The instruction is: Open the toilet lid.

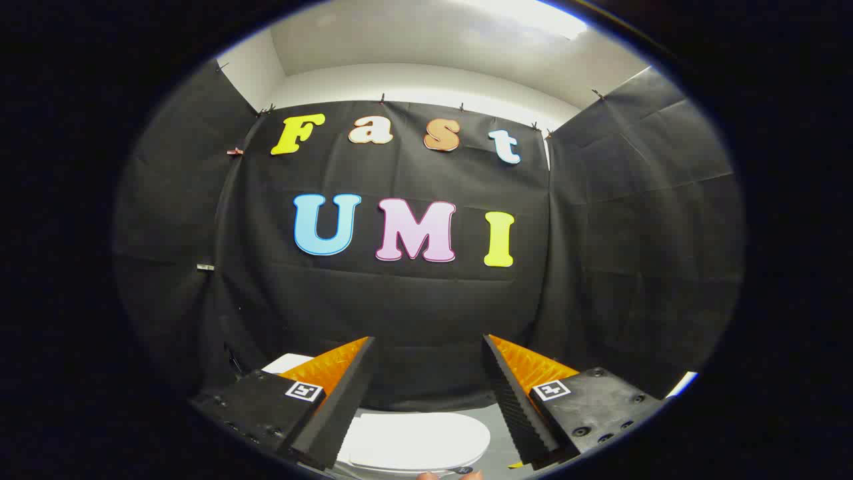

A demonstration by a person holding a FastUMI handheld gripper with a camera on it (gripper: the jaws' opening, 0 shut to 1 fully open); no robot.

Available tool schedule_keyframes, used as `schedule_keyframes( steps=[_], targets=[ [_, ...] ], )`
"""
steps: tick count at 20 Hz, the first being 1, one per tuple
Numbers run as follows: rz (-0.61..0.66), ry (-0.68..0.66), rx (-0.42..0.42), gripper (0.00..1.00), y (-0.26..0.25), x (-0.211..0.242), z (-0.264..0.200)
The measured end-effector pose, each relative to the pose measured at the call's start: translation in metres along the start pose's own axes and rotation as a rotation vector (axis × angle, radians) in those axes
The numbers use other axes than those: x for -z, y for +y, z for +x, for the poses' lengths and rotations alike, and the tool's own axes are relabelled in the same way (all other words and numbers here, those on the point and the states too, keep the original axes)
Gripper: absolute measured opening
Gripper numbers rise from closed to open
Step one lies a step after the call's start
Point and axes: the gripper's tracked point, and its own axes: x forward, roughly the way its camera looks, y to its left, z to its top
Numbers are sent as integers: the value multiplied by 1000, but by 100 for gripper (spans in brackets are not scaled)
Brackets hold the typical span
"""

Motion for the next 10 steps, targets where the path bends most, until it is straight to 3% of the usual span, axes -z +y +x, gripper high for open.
schedule_keyframes(
  steps=[10],
  targets=[
    [-27,43,3,98,-7,12,0]
  ],
)
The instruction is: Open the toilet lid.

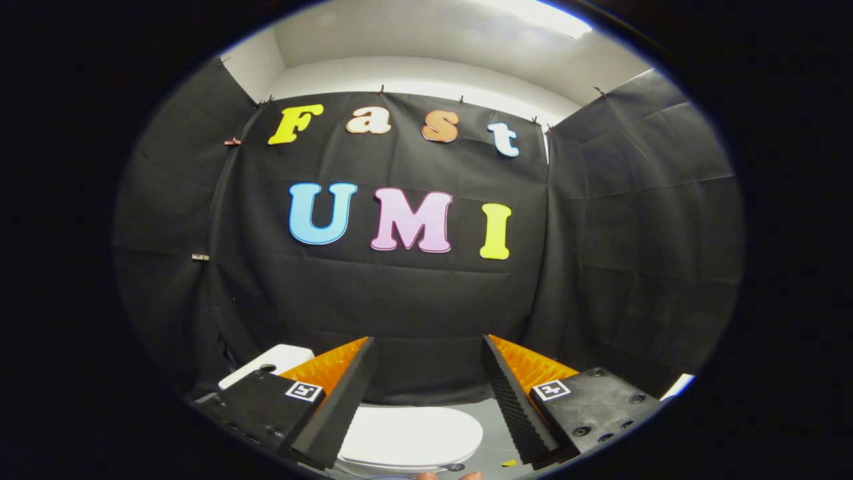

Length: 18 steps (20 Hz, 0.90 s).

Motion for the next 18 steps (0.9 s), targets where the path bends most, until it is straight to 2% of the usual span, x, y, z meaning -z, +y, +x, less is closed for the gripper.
schedule_keyframes(
  steps=[13,18],
  targets=[
    [10,22,-17,98,0,4,0],
    [165,56,-64,98,2,22,4]
  ],
)
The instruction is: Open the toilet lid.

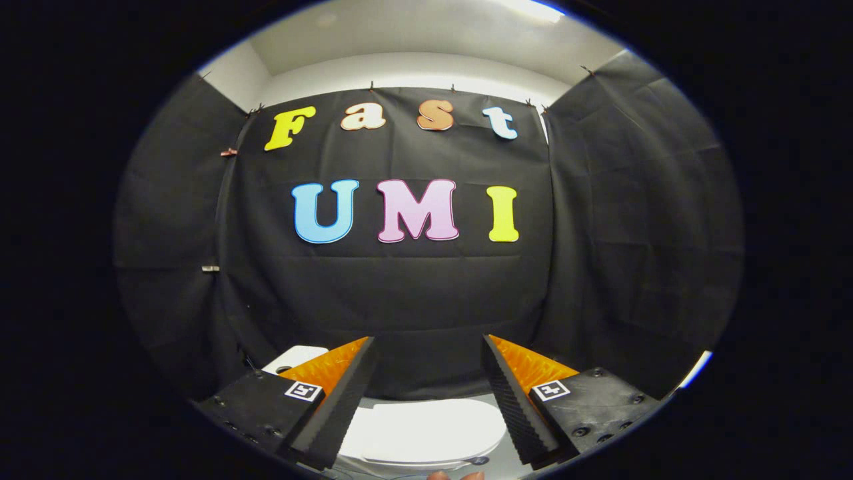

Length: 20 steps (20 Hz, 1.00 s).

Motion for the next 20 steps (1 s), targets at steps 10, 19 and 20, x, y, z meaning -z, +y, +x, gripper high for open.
schedule_keyframes(
  steps=[10,19,20],
  targets=[
    [519,182,-53,98,-44,83,30],
    [934,341,-43,98,-112,215,52],
    [968,350,-60,98,-115,228,52]
  ],
)
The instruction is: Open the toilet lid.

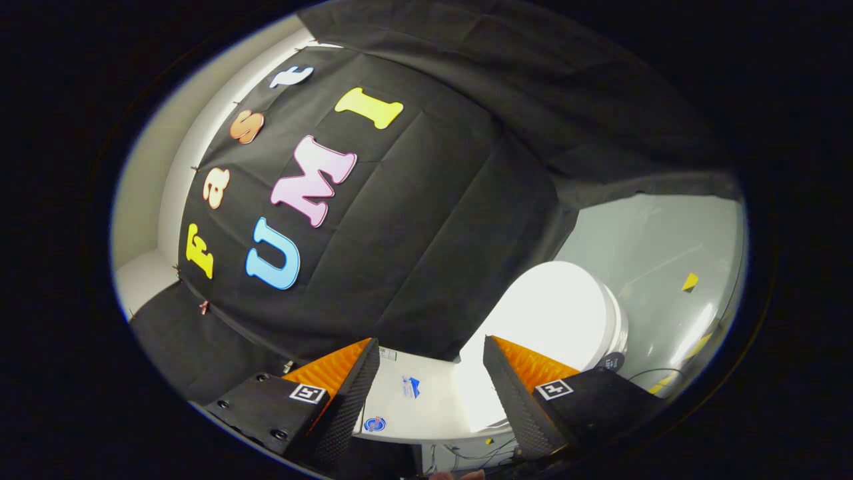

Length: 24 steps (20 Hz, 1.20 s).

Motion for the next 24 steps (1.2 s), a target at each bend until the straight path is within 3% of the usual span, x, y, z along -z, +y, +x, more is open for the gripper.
schedule_keyframes(
  steps=[4,10,15,23,24],
  targets=[
    [42,28,-4,98,-59,20,15],
    [80,112,175,98,-164,38,19],
    [88,221,266,98,-230,57,16],
    [157,421,301,97,-292,84,38],
    [168,429,314,90,-297,88,42]
  ],
)
